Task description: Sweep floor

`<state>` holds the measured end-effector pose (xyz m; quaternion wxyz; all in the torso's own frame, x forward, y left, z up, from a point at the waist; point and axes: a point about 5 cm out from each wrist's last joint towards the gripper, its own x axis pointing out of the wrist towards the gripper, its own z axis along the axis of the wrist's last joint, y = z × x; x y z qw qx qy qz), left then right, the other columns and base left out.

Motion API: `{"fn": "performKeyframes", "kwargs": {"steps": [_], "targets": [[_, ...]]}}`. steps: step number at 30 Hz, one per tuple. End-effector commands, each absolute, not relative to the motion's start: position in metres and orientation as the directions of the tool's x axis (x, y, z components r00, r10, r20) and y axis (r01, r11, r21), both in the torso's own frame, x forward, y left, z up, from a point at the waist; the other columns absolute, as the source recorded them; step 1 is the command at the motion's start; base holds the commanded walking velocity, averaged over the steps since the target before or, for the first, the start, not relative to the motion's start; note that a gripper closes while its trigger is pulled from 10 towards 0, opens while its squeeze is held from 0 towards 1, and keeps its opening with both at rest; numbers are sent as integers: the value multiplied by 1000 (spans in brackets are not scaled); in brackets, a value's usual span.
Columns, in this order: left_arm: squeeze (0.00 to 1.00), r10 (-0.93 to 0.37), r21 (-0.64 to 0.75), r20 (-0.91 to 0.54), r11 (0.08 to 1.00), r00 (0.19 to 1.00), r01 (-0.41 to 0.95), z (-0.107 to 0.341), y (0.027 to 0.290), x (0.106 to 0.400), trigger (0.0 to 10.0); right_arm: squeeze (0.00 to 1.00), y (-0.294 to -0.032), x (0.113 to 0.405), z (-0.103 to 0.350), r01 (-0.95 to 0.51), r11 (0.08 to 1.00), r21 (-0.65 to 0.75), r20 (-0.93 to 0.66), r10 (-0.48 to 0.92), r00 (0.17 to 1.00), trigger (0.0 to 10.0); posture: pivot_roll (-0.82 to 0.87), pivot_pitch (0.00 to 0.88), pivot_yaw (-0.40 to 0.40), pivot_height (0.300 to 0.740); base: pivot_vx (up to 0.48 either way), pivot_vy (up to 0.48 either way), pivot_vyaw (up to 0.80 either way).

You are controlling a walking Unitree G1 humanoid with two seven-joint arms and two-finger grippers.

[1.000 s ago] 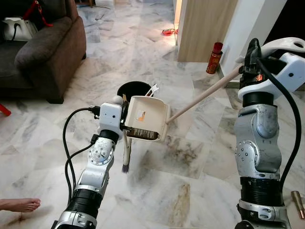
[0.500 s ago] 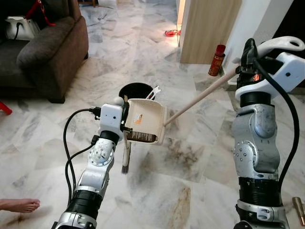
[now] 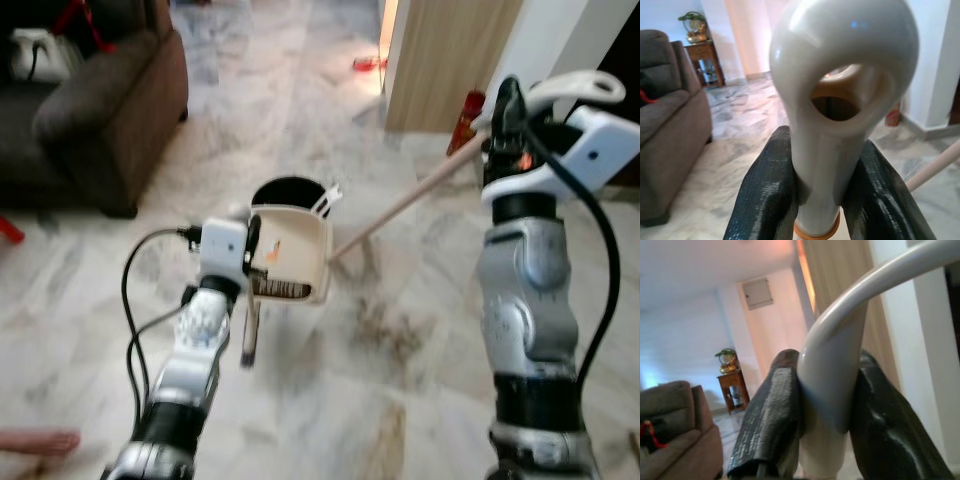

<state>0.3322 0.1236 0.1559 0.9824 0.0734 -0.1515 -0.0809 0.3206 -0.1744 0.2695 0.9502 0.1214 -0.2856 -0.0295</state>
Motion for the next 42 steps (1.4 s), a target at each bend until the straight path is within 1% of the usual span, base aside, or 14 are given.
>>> {"fn": "performKeyframes", "kwargs": {"steps": [1, 13, 18, 20, 42], "targets": [[0, -182, 182, 360, 976, 915, 123, 172, 126, 332, 10000, 0, -169, 313, 289, -52, 970, 239, 615, -110, 781, 10000, 52, 97, -13, 740, 337, 0, 0], [0, -174, 182, 364, 977, 915, 113, 173, 127, 333, 10000, 0, -168, 313, 291, -59, 973, 223, 621, -96, 778, 10000, 55, 102, -18, 740, 341, 0, 0], [0, -173, 180, 363, 977, 915, 113, 173, 127, 333, 10000, 0, -167, 311, 293, -63, 977, 202, 636, -82, 767, 10000, 55, 105, -20, 740, 340, 0, 619], [0, -172, 180, 364, 977, 915, 113, 173, 127, 333, 10000, 0, -167, 312, 293, -68, 975, 213, 634, -85, 769, 10000, 56, 105, -21, 740, 341, 0, 419], [0, -165, 176, 368, 979, 915, 105, 174, 128, 332, 10000, 0, -169, 312, 293, -70, 974, 217, 634, -86, 768, 10000, 62, 109, -22, 740, 342, 0, 0]]}}
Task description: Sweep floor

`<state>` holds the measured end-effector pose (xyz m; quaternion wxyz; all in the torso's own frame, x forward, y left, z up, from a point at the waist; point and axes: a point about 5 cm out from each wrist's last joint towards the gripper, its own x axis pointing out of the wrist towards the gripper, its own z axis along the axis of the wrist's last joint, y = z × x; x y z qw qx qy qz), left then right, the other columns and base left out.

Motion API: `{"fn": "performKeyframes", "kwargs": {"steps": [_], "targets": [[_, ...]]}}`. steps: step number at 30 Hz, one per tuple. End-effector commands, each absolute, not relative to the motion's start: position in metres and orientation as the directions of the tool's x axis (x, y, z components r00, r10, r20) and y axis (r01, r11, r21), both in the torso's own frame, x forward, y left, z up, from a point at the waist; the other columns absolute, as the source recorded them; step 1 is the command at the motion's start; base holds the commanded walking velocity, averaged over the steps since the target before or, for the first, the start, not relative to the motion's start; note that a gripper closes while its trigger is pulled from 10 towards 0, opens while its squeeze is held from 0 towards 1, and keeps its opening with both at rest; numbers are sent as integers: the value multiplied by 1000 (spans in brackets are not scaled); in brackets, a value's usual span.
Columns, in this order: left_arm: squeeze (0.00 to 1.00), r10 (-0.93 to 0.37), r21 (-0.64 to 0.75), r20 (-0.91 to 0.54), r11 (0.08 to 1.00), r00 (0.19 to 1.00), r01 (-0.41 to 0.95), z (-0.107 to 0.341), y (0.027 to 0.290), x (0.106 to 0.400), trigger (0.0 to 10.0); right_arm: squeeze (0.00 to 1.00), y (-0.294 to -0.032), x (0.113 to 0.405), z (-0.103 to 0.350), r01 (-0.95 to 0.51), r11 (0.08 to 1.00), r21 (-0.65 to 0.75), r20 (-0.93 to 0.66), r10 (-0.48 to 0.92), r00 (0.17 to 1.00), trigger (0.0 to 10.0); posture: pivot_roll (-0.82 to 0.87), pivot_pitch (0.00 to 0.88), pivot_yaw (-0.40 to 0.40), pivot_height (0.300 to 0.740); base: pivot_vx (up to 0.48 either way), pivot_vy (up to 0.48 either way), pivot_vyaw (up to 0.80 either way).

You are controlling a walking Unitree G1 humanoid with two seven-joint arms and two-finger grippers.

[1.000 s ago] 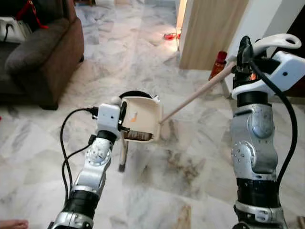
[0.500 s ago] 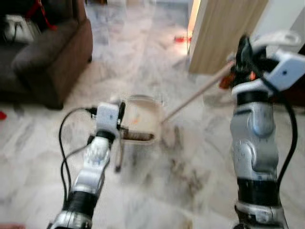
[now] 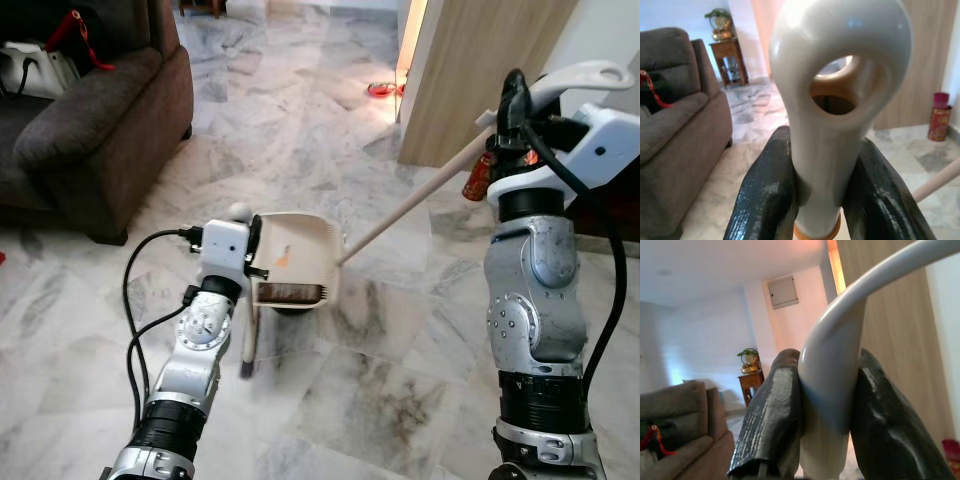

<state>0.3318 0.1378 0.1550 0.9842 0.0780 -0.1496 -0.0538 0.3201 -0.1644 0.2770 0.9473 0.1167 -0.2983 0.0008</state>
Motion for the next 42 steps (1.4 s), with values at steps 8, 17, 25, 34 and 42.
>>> {"fn": "performKeyframes", "kwargs": {"steps": [8, 17, 25, 34, 42], "targets": [[0, -167, 174, 367, 979, 915, 109, 174, 127, 331, 10000, 0, -169, 312, 294, -68, 974, 214, 634, -85, 768, 10000, 64, 111, -23, 740, 340, 0, 0], [0, -160, 167, 352, 980, 922, 106, 167, 129, 329, 10000, 0, -169, 312, 294, -73, 974, 214, 635, -82, 768, 10000, 66, 111, -22, 740, 332, 0, 0], [0, -124, 147, 343, 986, 931, 77, 164, 137, 327, 10000, 0, -169, 312, 294, -72, 974, 215, 636, -84, 767, 10000, 68, 113, -23, 740, 32, 283, 0], [0, -129, 160, 354, 984, 926, 76, 166, 136, 327, 10000, 0, -169, 312, 294, -71, 974, 214, 635, -84, 768, 10000, 66, 113, -23, 740, 0, 150, 0], [0, -124, 152, 357, 986, 926, 74, 168, 136, 327, 10000, 0, -170, 312, 294, -72, 974, 217, 634, -84, 769, 10000, 68, 112, -24, 740, 0, 0, 0]]}}
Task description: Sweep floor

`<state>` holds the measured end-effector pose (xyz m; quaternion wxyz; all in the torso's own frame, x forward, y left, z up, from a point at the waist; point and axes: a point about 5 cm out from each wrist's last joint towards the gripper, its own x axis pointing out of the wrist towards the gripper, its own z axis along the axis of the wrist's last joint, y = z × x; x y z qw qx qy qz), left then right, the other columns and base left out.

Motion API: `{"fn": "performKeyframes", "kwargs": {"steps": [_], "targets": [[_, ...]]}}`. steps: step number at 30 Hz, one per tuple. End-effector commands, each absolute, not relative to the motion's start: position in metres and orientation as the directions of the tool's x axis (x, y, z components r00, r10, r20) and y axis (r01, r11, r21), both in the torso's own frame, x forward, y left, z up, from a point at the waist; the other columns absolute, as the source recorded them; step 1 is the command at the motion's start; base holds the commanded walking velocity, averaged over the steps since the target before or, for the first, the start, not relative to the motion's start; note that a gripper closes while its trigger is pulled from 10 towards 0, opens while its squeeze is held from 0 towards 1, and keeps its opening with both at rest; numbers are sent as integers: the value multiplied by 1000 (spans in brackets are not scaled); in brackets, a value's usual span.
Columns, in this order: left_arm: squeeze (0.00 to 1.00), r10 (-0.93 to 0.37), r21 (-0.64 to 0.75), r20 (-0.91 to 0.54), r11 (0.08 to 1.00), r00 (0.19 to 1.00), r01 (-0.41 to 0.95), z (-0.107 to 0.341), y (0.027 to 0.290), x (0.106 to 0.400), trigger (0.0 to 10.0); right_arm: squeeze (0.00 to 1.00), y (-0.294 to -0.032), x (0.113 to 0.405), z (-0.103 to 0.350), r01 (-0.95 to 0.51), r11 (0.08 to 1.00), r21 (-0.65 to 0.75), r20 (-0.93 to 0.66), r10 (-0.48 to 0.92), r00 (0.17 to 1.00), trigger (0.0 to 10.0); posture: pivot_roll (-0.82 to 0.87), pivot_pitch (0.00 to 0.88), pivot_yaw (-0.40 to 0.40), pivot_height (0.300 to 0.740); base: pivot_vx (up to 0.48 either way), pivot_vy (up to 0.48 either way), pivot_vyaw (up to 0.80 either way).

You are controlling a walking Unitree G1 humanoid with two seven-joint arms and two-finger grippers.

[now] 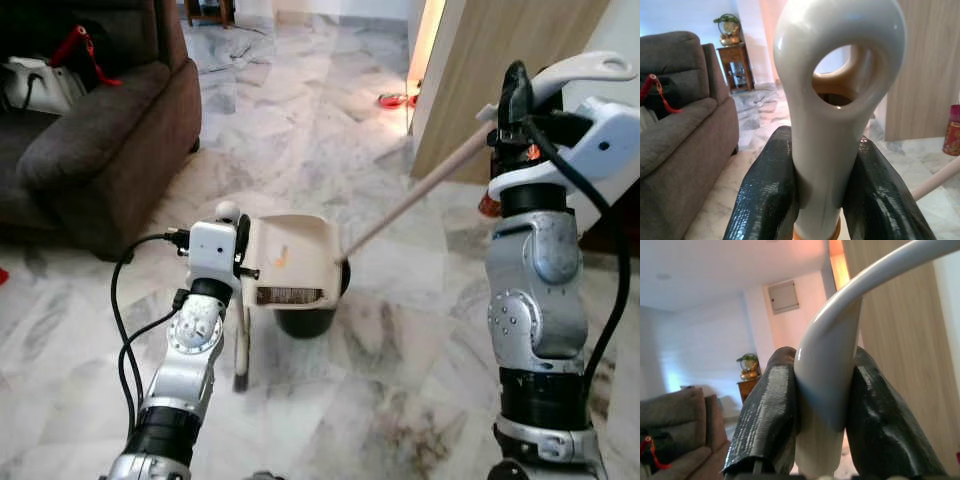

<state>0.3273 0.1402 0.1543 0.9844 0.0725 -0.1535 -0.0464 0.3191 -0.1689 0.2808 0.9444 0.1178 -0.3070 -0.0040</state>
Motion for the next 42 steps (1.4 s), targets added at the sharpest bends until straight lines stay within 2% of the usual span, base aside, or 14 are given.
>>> {"fn": "performKeyframes", "kwargs": {"steps": [1, 10, 25, 42], "targets": [[0, -124, 152, 357, 986, 926, 74, 168, 136, 327, 10000, 0, -170, 313, 294, -71, 974, 217, 634, -85, 769, 10000, 68, 112, -24, 740, 0, 0, 0], [0, -124, 152, 362, 986, 924, 73, 170, 136, 327, 10000, 0, -171, 313, 295, -68, 973, 221, 635, -90, 768, 10000, 69, 113, -25, 740, 0, 417, 0], [0, -125, 163, 371, 984, 920, 68, 174, 137, 328, 10000, 0, -170, 313, 295, -70, 972, 223, 637, -91, 766, 10000, 69, 114, -25, 740, 0, 0, 0], [0, -109, 170, 365, 984, 924, 49, 174, 139, 330, 10000, 0, -170, 314, 294, -72, 970, 231, 630, -93, 771, 10000, 68, 111, -25, 740, 202, 0, 0]]}}
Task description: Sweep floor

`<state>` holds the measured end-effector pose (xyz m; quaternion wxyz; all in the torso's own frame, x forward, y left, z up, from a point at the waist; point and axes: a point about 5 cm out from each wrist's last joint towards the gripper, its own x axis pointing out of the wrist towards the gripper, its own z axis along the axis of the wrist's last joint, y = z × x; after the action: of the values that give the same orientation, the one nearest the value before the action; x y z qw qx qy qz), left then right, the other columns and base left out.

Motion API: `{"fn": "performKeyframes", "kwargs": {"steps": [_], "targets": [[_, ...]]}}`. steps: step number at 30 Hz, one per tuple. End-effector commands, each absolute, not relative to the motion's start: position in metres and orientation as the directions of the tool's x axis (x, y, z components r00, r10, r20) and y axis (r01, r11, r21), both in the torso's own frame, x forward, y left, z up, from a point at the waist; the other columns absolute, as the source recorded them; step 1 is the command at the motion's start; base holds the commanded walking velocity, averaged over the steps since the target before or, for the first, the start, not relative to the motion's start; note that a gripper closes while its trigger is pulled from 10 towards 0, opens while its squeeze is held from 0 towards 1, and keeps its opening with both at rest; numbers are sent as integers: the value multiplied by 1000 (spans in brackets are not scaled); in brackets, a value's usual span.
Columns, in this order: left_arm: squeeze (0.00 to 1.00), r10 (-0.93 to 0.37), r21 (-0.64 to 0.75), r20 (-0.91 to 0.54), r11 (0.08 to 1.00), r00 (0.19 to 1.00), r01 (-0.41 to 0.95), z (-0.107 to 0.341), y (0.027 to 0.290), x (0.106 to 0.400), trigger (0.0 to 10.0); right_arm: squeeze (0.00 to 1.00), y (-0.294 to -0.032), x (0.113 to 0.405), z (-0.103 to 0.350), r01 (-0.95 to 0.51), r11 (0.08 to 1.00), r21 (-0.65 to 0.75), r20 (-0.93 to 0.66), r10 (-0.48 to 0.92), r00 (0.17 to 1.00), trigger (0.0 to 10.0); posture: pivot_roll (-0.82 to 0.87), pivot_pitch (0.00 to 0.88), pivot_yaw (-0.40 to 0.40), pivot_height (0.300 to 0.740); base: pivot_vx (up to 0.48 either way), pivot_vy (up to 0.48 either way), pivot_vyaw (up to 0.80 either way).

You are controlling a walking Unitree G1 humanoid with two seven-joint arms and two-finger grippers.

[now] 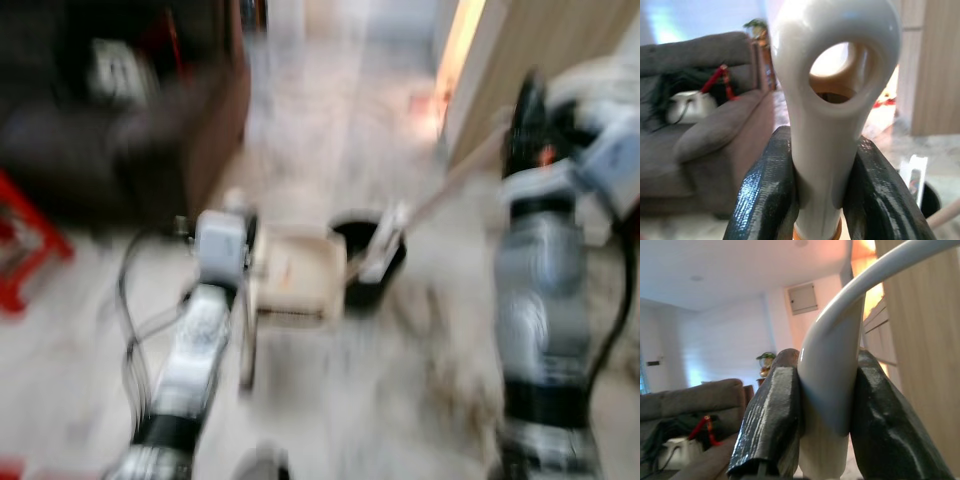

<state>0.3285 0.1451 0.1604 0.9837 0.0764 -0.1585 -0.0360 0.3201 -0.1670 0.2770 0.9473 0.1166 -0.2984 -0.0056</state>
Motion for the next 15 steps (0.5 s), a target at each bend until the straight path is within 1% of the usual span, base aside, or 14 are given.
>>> {"fn": "performKeyframes", "kwargs": {"steps": [1, 15], "targets": [[0, -109, 170, 365, 984, 924, 49, 174, 139, 330, 10000, 0, -170, 314, 294, -72, 970, 231, 630, -93, 771, 10000, 68, 111, -25, 740, 330, 0, 0], [0, -109, 176, 369, 983, 923, 46, 175, 142, 330, 10000, 0, -169, 314, 294, -77, 971, 228, 629, -87, 772, 10000, 68, 104, -20, 740, 347, 0, 0]]}}
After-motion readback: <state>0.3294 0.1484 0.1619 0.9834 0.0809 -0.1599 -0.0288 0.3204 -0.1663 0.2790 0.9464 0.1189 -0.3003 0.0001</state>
